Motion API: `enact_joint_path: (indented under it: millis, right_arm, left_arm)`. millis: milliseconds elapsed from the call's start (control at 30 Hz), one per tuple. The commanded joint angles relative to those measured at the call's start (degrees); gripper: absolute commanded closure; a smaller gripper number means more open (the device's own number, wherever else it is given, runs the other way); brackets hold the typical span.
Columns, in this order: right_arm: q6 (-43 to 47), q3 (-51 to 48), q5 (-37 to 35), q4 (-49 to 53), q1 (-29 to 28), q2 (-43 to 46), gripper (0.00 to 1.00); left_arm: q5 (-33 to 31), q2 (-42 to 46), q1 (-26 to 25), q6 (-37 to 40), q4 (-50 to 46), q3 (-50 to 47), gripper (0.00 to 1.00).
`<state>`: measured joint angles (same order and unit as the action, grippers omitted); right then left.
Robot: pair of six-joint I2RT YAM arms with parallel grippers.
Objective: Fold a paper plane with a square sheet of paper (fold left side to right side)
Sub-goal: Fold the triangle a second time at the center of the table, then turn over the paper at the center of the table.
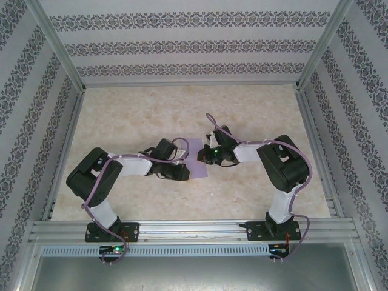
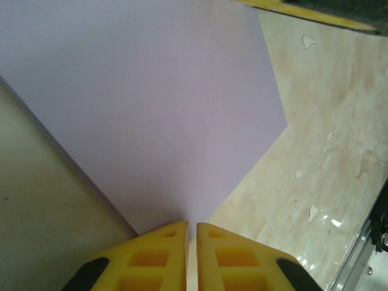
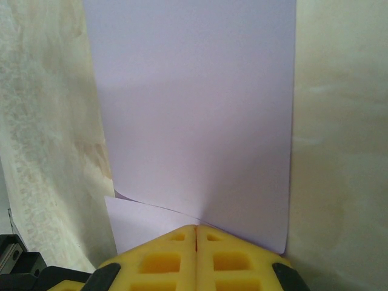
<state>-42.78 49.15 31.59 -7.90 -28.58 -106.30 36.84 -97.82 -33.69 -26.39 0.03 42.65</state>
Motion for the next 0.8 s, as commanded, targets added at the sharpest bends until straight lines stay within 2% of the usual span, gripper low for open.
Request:
enact_joint_path:
  millis: [0, 167, 300, 500, 567, 633, 767]
  right_arm:
    - [2.0, -1.0, -3.2, 7.1, 0.6, -2.2, 1.00]
    - [2.1, 0.3, -1.5, 6.4, 0.5, 0.4, 1.00]
    - [2.2, 2.2, -0.1, 6.0, 0.4, 3.5, 1.00]
    - [3.4, 3.2, -1.8, 6.9, 1.0, 8.6, 0.90]
    - [3.8, 2.6, -1.8, 7.2, 1.2, 9.9, 0.93]
    - [4.2, 1.9, -1.4, 7.1, 1.2, 10.9, 1.00]
    - [3.9, -0.2, -1.0, 6.5, 0.8, 12.0, 1.00]
  left_arm:
    - [0.2, 1.5, 0.0, 1.6, -5.7, -1.8, 0.89]
    - [0.7, 4.6, 0.7, 0.8, -4.4, -1.9, 0.86]
    - [0.3, 7.7, 2.5, -0.1, -2.3, -1.9, 0.78]
    - [-1.6, 10.2, 4.9, -0.3, -0.5, -1.2, 0.74]
    - [-1.2, 10.0, 5.2, -0.4, 0.1, -0.9, 0.75]
    - [-0.8, 9.0, 5.4, -0.8, 0.8, -0.3, 0.76]
    - [-0.4, 5.9, 5.8, -3.0, 3.5, 0.3, 0.76]
